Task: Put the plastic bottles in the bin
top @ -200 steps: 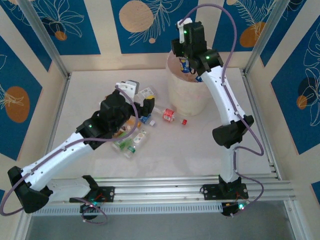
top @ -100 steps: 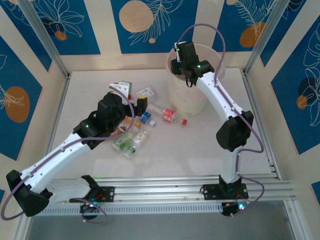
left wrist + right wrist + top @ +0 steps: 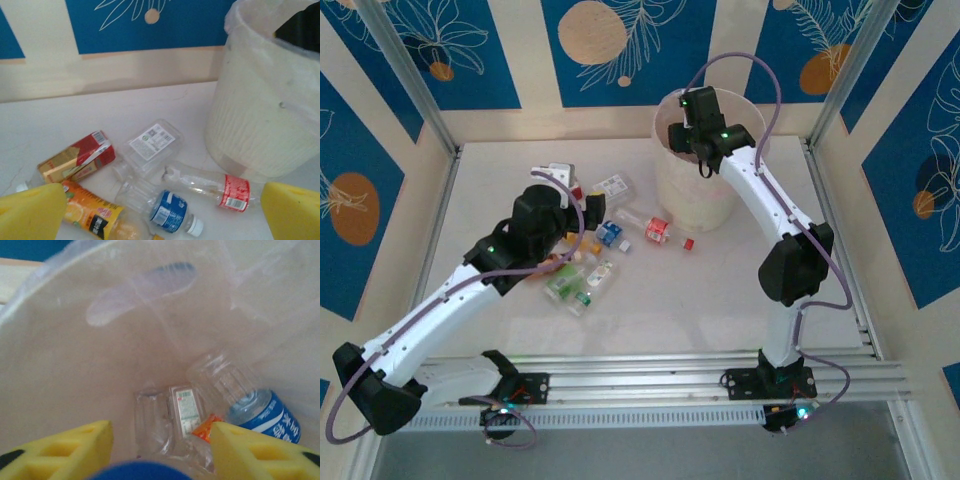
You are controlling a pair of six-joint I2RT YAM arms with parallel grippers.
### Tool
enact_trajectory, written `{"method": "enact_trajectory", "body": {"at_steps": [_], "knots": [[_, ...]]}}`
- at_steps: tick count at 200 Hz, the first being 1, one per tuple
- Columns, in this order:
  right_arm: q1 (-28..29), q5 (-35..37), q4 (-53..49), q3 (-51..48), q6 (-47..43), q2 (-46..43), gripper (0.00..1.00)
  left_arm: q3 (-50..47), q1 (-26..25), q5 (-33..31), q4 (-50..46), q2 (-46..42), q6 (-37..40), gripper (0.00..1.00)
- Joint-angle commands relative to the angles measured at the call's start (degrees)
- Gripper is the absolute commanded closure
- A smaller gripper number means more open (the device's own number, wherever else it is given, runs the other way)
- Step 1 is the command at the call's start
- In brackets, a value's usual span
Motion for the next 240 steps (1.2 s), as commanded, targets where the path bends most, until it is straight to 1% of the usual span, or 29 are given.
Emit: {"method": "enact_trajectory", "body": {"at_steps": [1, 16, 55, 92, 114, 145, 157, 179, 206, 218, 240], "knots": [[0.02, 1.37, -3.54, 2.76, 1.01, -0.85, 0.36, 2.54, 1.87, -1.23, -4.08, 1.35, -1.83, 0.0], [-0.02, 1.11, -4.5, 4.71, 1.01, -0.71, 0.27, 3.41, 3.03, -0.42, -5.32, 2.37, -2.42, 0.0], [0.07, 0.34, -8.04, 11.63, 0.52, -0.16, 0.15, 4.45, 5.57, 0.79, -7.89, 4.2, -3.58, 0.0], [0.59, 0.62, -11.07, 17.24, -0.36, -0.96, 0.09, 6.29, 9.8, 2.53, -13.79, 6.24, -3.59, 0.01], [1.11, 0.29, -12.01, 17.77, -0.31, -2.89, 0.06, 7.31, 13.31, 4.97, -18.09, 7.9, -4.07, 0.01], [1.99, -0.92, -12.07, 15.06, 0.64, -6.87, 0.0, 6.63, 17.15, 8.31, -21.05, 9.36, -5.38, 0.0], [2.34, -1.28, -12.06, 13.68, 1.26, -8.53, 0.01, 6.26, 18.12, 9.14, -21.88, 9.77, -5.78, 0.0], [3.09, -1.67, -12.58, 10.88, 2.39, -11.42, 0.01, 5.77, 18.84, 10.8, -24.96, 10.66, -4.78, 0.01], [4.27, -0.68, -12.09, 5.25, 3.62, -15.93, 0.01, 5.49, 18.93, 12.0, -31.83, 11.43, -1.97, 0.01], [4.96, 0.41, -11.35, 2.05, 4.25, -18.09, 0.01, 4.56, 18.96, 14.25, -33.49, 10.81, -1.09, 0.03], [6.03, 2.42, -9.16, -4.0, 5.55, -22.46, 0.01, 1.8, 18.37, 21.26, -34.11, 8.27, -0.89, 0.07]]}}
